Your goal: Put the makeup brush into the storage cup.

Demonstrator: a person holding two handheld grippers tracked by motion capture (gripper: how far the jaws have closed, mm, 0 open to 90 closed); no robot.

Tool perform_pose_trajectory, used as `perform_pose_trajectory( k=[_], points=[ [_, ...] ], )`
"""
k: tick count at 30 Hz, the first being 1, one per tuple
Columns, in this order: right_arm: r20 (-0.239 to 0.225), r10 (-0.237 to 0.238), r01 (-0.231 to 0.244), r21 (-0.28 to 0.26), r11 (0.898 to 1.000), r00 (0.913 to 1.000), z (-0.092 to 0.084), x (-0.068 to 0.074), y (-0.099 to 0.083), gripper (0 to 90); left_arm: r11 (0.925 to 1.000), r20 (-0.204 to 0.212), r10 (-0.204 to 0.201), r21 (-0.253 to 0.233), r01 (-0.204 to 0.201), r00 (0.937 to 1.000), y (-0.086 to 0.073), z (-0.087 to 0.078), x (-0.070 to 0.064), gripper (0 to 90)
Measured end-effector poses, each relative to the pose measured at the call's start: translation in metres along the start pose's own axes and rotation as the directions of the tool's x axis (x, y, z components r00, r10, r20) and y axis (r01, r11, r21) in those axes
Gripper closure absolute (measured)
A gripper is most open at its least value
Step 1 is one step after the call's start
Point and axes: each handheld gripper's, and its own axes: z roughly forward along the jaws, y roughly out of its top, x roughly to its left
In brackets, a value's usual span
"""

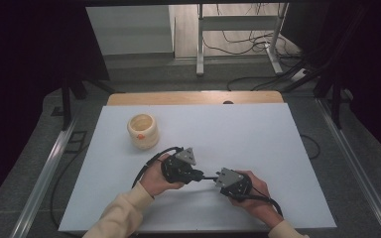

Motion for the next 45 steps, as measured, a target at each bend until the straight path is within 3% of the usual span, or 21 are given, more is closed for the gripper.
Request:
perform_pose_trajectory(
  k=[2,4,7,9,14,19,33,43,45],
  points=[
    [-0.002,-0.005,0.005,-0.014,1.0,1.0,-0.002,0.0,0.001,79.4,0.9965,-0.003,-0.03,-0.078,0.03,0.9995,0.0,-0.005,0.001,81.6],
    [0.005,-0.013,0.013,-0.032,0.999,0.9999,-0.004,0.001,0.002,82.0,0.9901,-0.034,-0.048,-0.133,0.043,0.9983,0.0,-0.009,0.001,69.8],
    [0.011,-0.002,0.002,-0.054,0.999,0.9999,-0.006,0.0,0.003,83.4,0.9831,-0.11,-0.066,-0.177,0.046,0.9917,0.001,-0.015,0.0,49.0],
    [0.007,0.022,-0.021,-0.059,0.998,0.9997,-0.007,-0.003,0.001,83.4,0.9784,-0.134,-0.084,-0.199,0.056,0.9875,0.001,-0.018,-0.001,34.6],
    [0.015,0.066,-0.065,-0.074,0.995,0.9977,-0.011,-0.009,-0.003,83.5,0.971,-0.185,-0.117,-0.228,0.073,0.9759,-0.002,-0.023,0.0,20.3],
    [0.014,0.097,-0.095,-0.09,0.991,0.9952,-0.014,-0.013,-0.005,83.5,0.9656,-0.195,-0.152,-0.239,0.103,0.9689,-0.01,-0.028,0.003,17.8],
    [-0.025,0.184,-0.185,-0.12,0.975,0.9827,-0.018,-0.022,-0.011,83.4,0.9647,-0.225,-0.201,-0.215,0.153,0.9535,-0.037,-0.03,0.007,19.3],
    [-0.03,0.218,-0.22,-0.13,0.967,0.9755,-0.019,-0.026,-0.015,83.4,0.9517,-0.23,-0.257,-0.229,0.205,0.9386,-0.053,-0.034,0.013,20.1],
    [-0.033,0.222,-0.225,-0.133,0.965,0.9744,-0.019,-0.026,-0.015,83.4,0.953,-0.232,-0.258,-0.22,0.208,0.9377,-0.055,-0.033,0.014,20.1]
  ],
)
